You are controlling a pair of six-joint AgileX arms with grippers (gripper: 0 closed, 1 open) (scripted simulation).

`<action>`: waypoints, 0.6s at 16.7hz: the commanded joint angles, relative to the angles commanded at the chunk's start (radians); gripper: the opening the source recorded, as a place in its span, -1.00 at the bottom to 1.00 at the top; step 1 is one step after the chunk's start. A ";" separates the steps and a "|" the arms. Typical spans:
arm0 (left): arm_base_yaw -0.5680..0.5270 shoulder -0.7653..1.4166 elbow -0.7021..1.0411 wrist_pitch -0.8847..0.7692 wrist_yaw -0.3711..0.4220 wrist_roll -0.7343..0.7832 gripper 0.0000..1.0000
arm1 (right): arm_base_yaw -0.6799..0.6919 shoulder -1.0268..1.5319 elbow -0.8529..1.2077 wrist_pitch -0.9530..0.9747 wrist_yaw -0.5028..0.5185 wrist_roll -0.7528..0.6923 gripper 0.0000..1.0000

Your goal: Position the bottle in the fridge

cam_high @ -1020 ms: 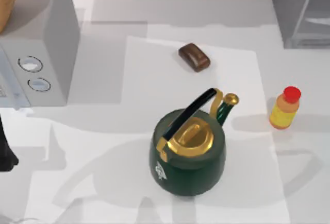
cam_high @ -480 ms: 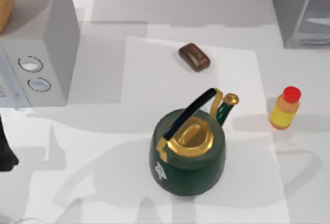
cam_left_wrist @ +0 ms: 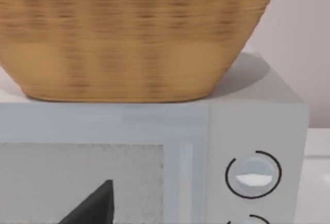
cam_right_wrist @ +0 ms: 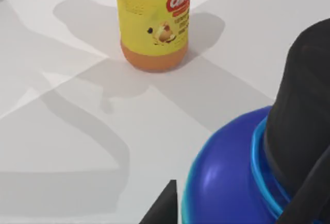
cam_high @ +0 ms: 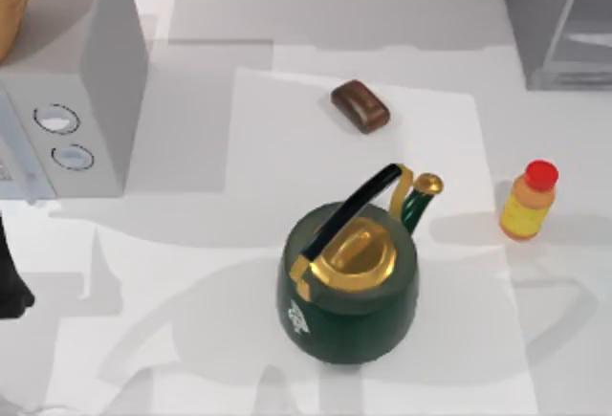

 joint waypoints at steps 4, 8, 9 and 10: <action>0.000 0.000 0.000 0.000 0.000 0.000 1.00 | -0.006 0.003 0.012 -0.011 -0.002 -0.012 -0.98; 0.000 0.000 0.000 0.000 0.000 0.000 1.00 | -0.057 0.046 0.107 -0.163 -0.017 -0.138 -0.98; 0.000 0.000 0.000 0.000 0.000 0.000 1.00 | -0.076 0.061 0.141 -0.226 -0.021 -0.184 -0.98; 0.000 0.000 0.000 0.000 0.000 0.000 1.00 | -0.097 0.076 0.178 -0.300 -0.025 -0.236 -0.98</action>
